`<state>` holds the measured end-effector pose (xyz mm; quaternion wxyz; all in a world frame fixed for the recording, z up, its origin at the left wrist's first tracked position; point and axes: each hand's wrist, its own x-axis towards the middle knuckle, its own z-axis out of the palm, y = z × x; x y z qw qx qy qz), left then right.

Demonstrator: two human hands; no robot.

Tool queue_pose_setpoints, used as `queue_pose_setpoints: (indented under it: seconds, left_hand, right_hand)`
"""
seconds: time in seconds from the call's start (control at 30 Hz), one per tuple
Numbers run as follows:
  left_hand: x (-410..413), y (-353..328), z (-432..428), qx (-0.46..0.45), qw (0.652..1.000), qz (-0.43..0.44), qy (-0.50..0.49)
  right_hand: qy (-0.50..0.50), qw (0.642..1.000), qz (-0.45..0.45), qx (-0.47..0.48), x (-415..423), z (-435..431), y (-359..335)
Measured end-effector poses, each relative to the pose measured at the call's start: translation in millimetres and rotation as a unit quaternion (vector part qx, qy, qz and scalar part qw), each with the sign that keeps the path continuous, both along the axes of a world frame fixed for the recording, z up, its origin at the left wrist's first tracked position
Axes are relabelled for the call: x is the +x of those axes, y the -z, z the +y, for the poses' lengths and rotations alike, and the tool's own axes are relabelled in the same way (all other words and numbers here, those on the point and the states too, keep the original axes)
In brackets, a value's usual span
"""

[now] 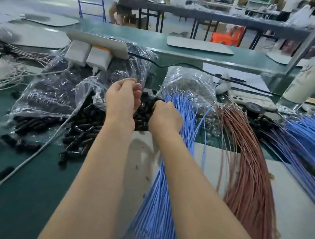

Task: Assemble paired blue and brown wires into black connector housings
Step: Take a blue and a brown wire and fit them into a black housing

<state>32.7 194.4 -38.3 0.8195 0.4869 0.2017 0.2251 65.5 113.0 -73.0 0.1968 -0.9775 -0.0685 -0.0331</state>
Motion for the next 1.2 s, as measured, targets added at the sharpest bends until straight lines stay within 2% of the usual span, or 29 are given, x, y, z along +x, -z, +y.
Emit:
queue_pose_setpoints:
  seconds: [0.17, 0.23, 0.33, 0.47, 0.53, 0.67, 0.77, 0.87, 0.9, 0.97, 1.2]
  left_hand:
    - [-0.2, 2.8, -4.7, 0.008, 1.000, 0.012, 0.009]
    - [-2.2, 4.2, -8.3, 0.050, 0.999, 0.014, 0.009]
    - [-3.5, 5.4, -17.2, 0.132, 0.991, 0.016, 0.030]
    - [-3.7, 2.1, -48.5, 0.171, 0.967, 0.029, 0.187]
    - [-4.7, 2.0, -67.9, 0.181, 0.949, 0.017, 0.257]
    - [-7.2, 7.9, -95.3, 0.162, 0.936, 0.003, 0.313]
    - [-7.6, 15.2, -101.5, 0.080, 0.949, 0.000, 0.304]
    - [-5.6, 18.5, -96.1, -0.052, 0.963, -0.008, 0.264]
    - [-4.0, 18.9, -93.3, -0.083, 0.965, -0.011, 0.247]
    - [-1.8, 20.6, -89.0, -0.115, 0.968, -0.022, 0.221]
    - [-1.0, 29.8, -94.4, -0.110, 0.967, -0.006, 0.231]
  right_hand:
    - [-0.004, 0.999, -0.025, 0.026, 2.9, -0.1, 4.8]
    - [-0.018, 0.992, -0.019, 0.122, 3.3, -8.2, -2.0]
    - [-0.041, 0.958, -0.019, 0.284, -0.3, -39.2, -26.7]
    - [-0.085, 0.910, 0.008, 0.406, -16.2, -96.7, -53.5]
    - [-0.083, 0.911, 0.002, 0.405, -24.4, -119.6, -53.5]
    - [-0.021, 0.904, -0.023, 0.427, -33.3, -146.8, -38.7]
    - [0.044, 0.922, -0.026, 0.385, -36.1, -151.3, -20.4]
    - [0.043, 0.980, 0.072, 0.181, -38.7, -147.2, -4.4]
    - [0.042, 0.988, 0.100, 0.111, -39.8, -144.6, -1.2]
    - [0.052, 0.993, 0.106, 0.031, -41.4, -137.5, 1.2]
    - [0.088, 0.993, 0.070, -0.031, -48.3, -120.0, -2.1]
